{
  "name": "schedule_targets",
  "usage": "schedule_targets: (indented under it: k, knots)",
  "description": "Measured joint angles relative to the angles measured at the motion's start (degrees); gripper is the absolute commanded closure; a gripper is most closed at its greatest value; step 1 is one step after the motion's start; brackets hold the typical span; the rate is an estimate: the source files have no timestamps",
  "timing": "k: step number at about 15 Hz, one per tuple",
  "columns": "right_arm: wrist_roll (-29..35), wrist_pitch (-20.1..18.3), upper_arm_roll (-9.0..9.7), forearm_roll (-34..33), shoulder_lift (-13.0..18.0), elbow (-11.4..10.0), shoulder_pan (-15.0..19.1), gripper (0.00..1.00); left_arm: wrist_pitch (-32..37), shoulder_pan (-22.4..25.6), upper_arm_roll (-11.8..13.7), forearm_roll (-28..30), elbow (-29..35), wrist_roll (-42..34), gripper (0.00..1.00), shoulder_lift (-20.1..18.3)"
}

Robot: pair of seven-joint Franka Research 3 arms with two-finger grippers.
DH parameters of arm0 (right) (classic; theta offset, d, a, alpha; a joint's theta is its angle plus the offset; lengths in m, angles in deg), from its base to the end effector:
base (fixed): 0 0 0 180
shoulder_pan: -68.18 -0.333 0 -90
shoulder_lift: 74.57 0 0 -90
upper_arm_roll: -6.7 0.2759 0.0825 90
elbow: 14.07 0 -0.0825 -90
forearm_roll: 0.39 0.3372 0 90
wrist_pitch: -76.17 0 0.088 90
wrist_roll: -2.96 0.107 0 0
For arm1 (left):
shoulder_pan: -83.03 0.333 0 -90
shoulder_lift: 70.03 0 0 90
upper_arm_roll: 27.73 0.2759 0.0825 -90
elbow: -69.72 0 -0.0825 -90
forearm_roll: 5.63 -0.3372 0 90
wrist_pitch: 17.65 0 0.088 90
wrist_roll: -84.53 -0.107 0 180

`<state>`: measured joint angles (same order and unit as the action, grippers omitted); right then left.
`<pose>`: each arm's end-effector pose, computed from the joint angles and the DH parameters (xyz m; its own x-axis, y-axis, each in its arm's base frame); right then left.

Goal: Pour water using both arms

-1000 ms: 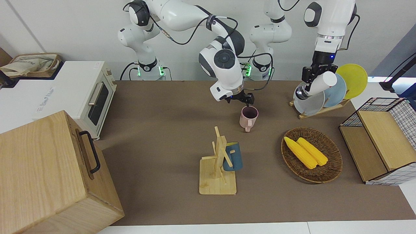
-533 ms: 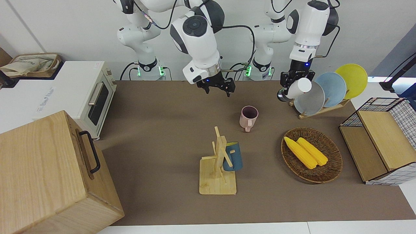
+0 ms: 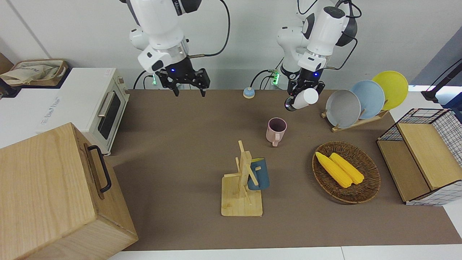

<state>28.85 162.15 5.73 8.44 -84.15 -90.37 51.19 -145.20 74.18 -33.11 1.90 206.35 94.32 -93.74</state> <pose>0.5195 0.1681 0.5923 0.9858 -0.1558 -0.0633 -0.1632 -0.9771 -0.1364 0.4054 -0.1094 0.4815 0.9729 0.0072 0.2312 -0.0222 -0.9920 0.1243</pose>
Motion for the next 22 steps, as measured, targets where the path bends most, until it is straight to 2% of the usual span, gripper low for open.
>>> schedule_targets:
  k: [3, 7, 13, 17, 22]
  knots:
    - [-7.58, -2.74, -1.18, -2.07, 2.64, -0.01, 4.28, 0.013, -0.23, -2.21, -0.01, 0.68, 1.24, 0.0, 1.0, 0.0]
    - [-14.67, -5.33, -1.53, -5.75, 4.29, -0.15, 8.0, 0.013, -2.07, -5.18, -0.03, 2.73, 3.16, 0.0, 1.0, 0.0]
    - [-20.11, -7.85, -1.52, -8.02, 5.18, -0.59, 11.35, 0.013, -2.39, -6.04, -0.63, 2.98, 5.42, 0.01, 1.0, 0.0]
    - [-23.2, -8.46, -1.29, -7.86, 6.61, -2.93, 14.03, 0.013, -2.33, -6.04, -1.27, 2.99, 6.09, 0.55, 1.0, 0.37]
    - [-23.27, -8.42, -0.15, -7.54, 6.94, -3.59, 14.03, 0.013, -2.27, -6.04, -1.61, 2.99, 6.37, 0.71, 1.0, 2.23]
